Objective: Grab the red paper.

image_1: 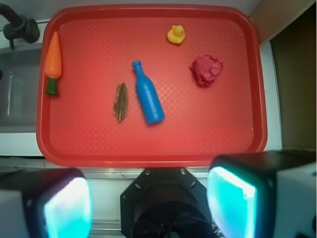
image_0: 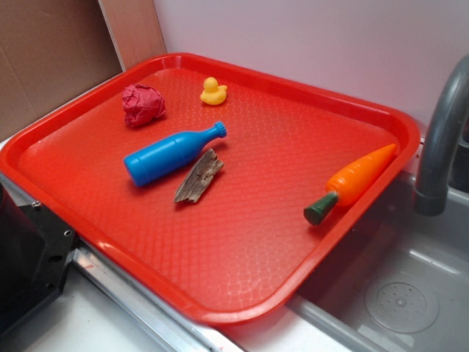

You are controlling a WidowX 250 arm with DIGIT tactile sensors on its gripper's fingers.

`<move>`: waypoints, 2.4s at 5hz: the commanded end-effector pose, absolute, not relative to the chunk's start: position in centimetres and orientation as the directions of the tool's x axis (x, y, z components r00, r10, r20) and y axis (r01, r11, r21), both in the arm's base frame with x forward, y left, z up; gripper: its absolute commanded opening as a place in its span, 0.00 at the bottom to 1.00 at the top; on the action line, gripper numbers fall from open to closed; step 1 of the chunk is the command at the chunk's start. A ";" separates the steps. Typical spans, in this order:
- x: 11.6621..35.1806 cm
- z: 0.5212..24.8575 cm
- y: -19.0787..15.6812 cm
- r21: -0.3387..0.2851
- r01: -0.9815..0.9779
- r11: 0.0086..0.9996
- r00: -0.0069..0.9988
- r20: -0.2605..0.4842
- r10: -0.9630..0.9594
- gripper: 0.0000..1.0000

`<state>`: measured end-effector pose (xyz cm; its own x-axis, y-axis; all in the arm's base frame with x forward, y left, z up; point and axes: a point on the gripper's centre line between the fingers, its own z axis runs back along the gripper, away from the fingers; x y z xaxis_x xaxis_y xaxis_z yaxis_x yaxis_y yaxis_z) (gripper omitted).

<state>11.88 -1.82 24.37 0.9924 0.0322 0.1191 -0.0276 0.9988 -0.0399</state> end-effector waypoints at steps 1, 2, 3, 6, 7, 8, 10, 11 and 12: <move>11.9 24.4 -1.8 -0.040 -0.028 0.999 0.992 0.119 0.032 1.00; 14.4 19.4 3.2 -0.042 -0.266 0.963 0.960 0.076 0.268 1.00; 17.5 14.8 6.0 -0.039 -0.359 0.932 0.917 0.173 0.361 1.00; 24.6 5.6 9.6 -0.015 -0.478 0.878 0.870 0.127 0.476 1.00; 25.5 3.8 9.3 0.018 -0.442 0.897 0.893 0.105 0.438 1.00; 25.4 2.7 8.6 0.044 -0.415 0.909 0.908 0.087 0.410 1.00; 24.8 0.9 8.0 0.065 -0.371 0.926 0.928 0.070 0.367 0.00; 24.4 0.8 8.2 0.061 -0.355 0.933 0.934 0.068 0.351 0.00; 24.3 1.9 8.0 0.054 -0.331 0.942 0.943 0.052 0.328 0.00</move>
<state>24.64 7.38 1.71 0.9348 0.3522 0.0448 -0.3542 0.9340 0.0471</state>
